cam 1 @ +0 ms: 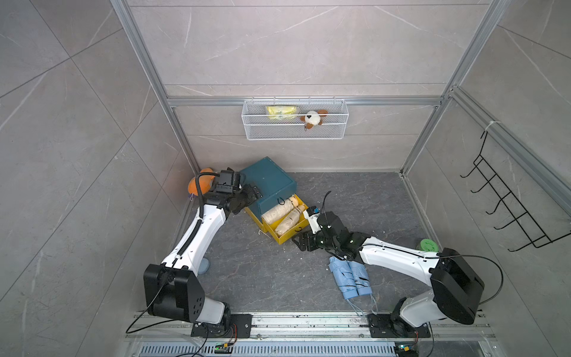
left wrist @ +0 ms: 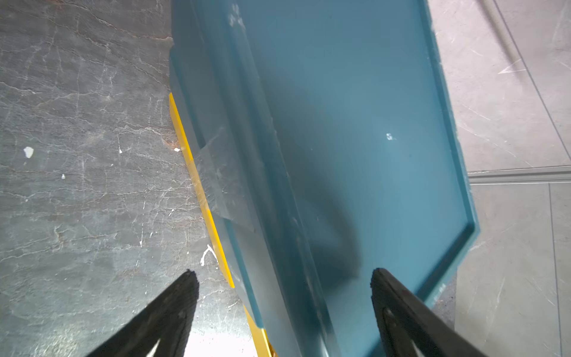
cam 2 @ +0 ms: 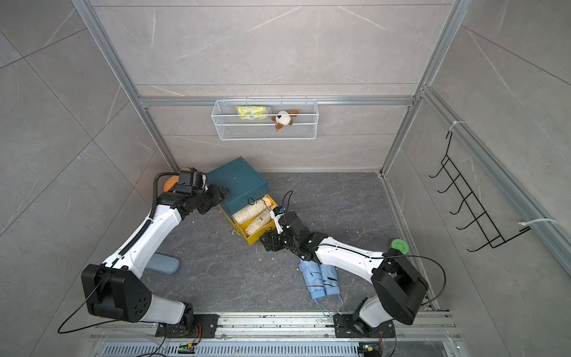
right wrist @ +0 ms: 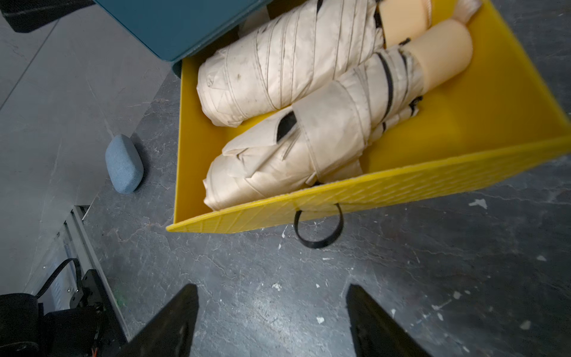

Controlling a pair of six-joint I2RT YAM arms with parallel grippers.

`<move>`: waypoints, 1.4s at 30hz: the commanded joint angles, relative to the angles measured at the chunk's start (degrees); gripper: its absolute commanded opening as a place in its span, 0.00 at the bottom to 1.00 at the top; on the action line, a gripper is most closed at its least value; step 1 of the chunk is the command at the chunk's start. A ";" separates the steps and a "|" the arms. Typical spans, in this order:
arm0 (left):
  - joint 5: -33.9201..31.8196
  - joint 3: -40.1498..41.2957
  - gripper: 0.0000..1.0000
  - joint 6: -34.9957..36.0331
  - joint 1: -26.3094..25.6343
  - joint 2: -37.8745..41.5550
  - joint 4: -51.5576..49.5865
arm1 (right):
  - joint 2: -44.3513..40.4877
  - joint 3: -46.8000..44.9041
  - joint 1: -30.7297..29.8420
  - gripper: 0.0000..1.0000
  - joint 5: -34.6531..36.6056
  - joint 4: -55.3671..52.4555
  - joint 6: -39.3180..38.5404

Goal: Place the umbrella in the drawer by color
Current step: Close the drawer in the storage box.

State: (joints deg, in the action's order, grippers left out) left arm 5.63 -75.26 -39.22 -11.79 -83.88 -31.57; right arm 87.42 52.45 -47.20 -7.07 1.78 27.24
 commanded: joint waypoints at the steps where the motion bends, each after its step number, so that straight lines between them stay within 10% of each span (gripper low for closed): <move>1: 0.02 -1.65 0.89 -0.55 0.22 -1.31 1.90 | 2.05 0.77 -0.26 0.77 1.06 2.88 0.35; 27: 1.45 3.77 0.84 -0.50 0.24 -3.49 4.94 | 10.11 8.65 0.25 0.31 7.54 5.78 0.64; 42: 1.79 5.72 0.83 -0.47 0.19 -3.79 6.26 | 17.89 15.53 0.97 0.29 9.36 10.83 3.97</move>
State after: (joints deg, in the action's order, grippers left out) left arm 7.66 -72.03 -40.27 -11.55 -85.86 -21.45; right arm 103.53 65.54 -46.52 0.97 7.70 29.41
